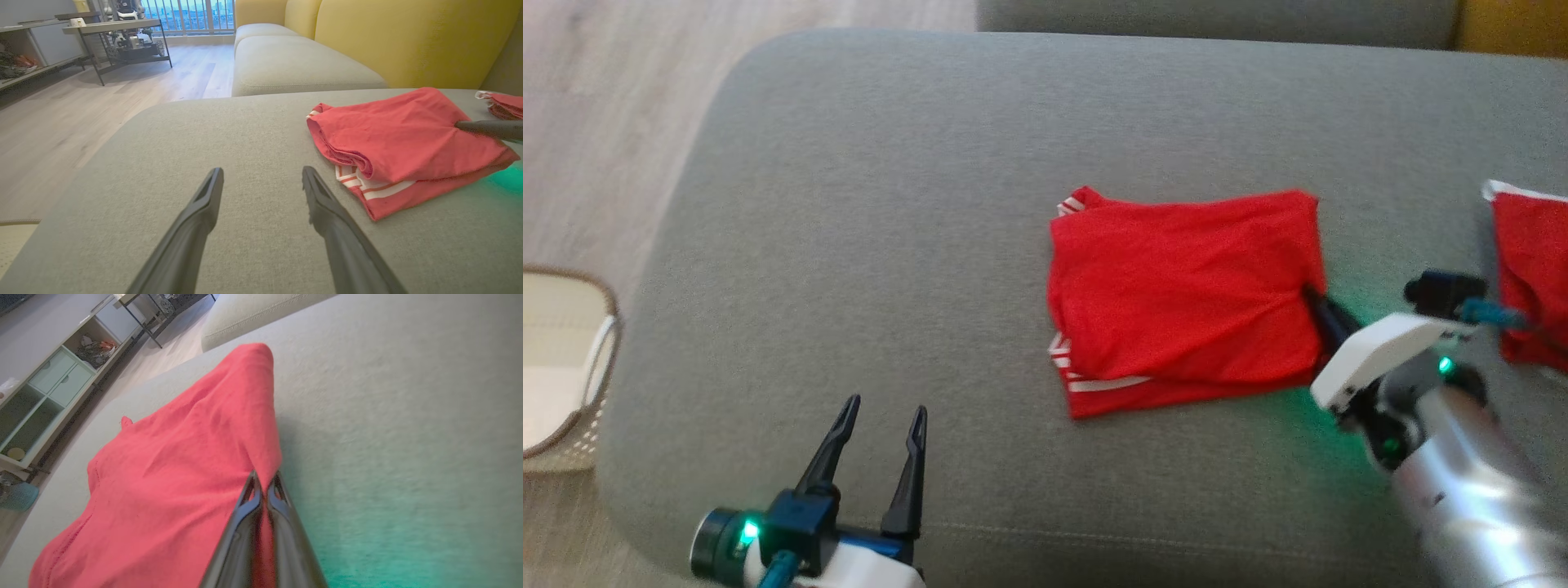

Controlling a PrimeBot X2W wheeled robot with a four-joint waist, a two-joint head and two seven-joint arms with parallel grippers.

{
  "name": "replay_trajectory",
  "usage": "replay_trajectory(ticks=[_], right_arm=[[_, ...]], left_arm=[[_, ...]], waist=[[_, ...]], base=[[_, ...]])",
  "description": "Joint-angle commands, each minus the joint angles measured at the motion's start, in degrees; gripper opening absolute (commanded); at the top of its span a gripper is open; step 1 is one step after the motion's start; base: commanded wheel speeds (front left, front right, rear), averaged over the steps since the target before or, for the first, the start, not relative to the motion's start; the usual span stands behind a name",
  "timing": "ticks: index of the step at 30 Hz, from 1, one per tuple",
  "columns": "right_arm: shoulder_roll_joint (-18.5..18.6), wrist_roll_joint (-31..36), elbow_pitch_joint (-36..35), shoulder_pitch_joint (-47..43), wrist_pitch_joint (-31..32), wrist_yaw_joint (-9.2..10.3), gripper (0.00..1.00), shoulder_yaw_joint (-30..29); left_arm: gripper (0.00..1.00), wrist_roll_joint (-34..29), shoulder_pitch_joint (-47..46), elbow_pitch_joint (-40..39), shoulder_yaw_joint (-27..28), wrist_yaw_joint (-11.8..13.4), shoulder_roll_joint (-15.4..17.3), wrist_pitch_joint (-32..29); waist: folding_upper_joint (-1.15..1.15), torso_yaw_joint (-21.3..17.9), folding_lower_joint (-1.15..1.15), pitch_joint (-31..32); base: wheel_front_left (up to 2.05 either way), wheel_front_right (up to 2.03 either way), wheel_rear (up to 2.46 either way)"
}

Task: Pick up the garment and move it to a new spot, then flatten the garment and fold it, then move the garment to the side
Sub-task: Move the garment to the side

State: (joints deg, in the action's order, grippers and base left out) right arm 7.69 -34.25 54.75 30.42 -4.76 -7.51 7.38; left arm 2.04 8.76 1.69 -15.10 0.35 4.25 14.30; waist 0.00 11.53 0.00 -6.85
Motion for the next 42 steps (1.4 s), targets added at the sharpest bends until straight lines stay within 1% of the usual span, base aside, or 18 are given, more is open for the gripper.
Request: replay_trajectory(ticks=[1,3,4,6,10,14,22,26,29,30,31,32,35,37,40,42], right_arm=[[1.64,0.62,-2.29,3.71,-1.24,0.02,0.00,1.10],[3.23,1.31,-2.54,5.01,-1.26,0.02,0.00,1.14],[5.18,2.39,-2.65,6.31,-1.15,0.02,0.00,0.68],[7.02,3.33,-2.81,7.60,-0.96,0.02,0.00,-0.42],[10.80,5.92,-3.40,10.11,-0.52,0.02,0.00,-3.35],[13.83,9.21,-4.66,12.41,0.91,0.02,0.00,-5.79],[19.74,15.75,-9.51,14.70,7.46,0.02,0.00,-10.49],[21.56,19.58,-11.88,14.73,11.23,0.02,0.00,-14.09],[21.90,23.23,-13.63,14.12,13.72,0.02,0.00,-17.71],[21.72,24.62,-14.26,13.75,14.40,0.02,0.42,-18.90],[21.50,26.21,-15.10,13.30,14.63,0.02,1.00,-20.03],[21.50,26.21,-15.10,13.30,14.63,0.02,1.00,-20.03],[20.45,32.55,-18.53,11.42,13.73,0.02,1.00,-23.55],[18.94,37.23,-21.84,9.78,12.36,0.02,1.00,-25.44],[14.29,42.49,-27.97,6.47,10.64,0.02,1.00,-27.04],[10.65,44.72,-32.20,3.80,9.41,0.02,1.00,-26.76]], left_arm=[[1.00,-0.63,-2.94,-2.39,2.00,0.16,-0.20,0.70],[1.00,-0.75,-3.11,-2.51,1.90,0.07,-0.16,0.70],[1.00,-0.84,-3.32,-2.55,1.82,-0.06,-0.07,0.70],[1.00,-0.92,-3.62,-2.63,1.80,-0.16,0.03,0.70],[1.00,-1.12,-4.28,-2.92,1.79,-0.31,0.33,0.70],[1.00,-1.25,-4.82,-3.08,1.79,-0.56,0.80,0.70],[1.00,-1.50,-6.39,-3.01,1.39,-0.96,1.34,0.70],[1.00,-1.49,-7.18,-2.73,1.03,-1.28,1.50,0.70],[1.00,-1.40,-7.67,-2.69,0.94,-1.32,1.52,0.70],[1.00,-1.37,-7.77,-2.69,0.93,-1.31,1.53,0.70],[1.00,-1.36,-7.87,-2.65,0.89,-1.32,1.53,0.70],[1.00,-1.36,-7.87,-2.65,0.89,-1.32,1.53,0.70],[1.00,-1.25,-8.08,-2.27,0.83,-1.25,1.51,0.70],[1.00,-0.85,-8.12,-2.06,1.01,-1.03,1.34,0.70],[1.00,0.21,-7.98,-2.07,1.51,-0.56,0.88,0.70],[1.00,1.23,-7.75,-2.36,2.02,-0.13,0.47,0.70]], waist=[[0.00,-2.28,0.00,-0.26],[0.00,-3.81,0.00,-0.43],[0.00,-5.21,0.00,-0.69],[0.00,-6.54,0.00,-1.00],[0.00,-8.92,0.00,-1.91],[0.00,-10.83,0.00,-3.06],[0.00,-11.72,0.00,-5.59],[0.00,-11.21,0.00,-6.64],[0.00,-10.73,0.00,-7.06],[0.00,-10.59,0.00,-7.14],[0.00,-10.43,0.00,-7.17],[0.00,-10.43,0.00,-7.17],[0.00,-9.97,0.00,-7.00],[0.00,-9.72,0.00,-6.60],[0.00,-9.31,0.00,-5.50],[0.00,-9.07,0.00,-4.60]], base=[[0.00,0.00,0.00],[0.00,0.00,0.00],[0.00,0.00,0.00],[0.00,0.00,0.00],[0.00,0.00,0.00],[0.00,0.00,0.00],[0.00,0.00,0.00],[0.00,0.00,0.00],[0.00,0.00,0.00],[0.00,0.00,0.00],[0.00,0.00,0.00],[0.00,0.00,0.00],[0.00,0.00,0.00],[0.00,0.00,0.00],[0.00,0.00,0.00],[0.00,0.00,0.00]])
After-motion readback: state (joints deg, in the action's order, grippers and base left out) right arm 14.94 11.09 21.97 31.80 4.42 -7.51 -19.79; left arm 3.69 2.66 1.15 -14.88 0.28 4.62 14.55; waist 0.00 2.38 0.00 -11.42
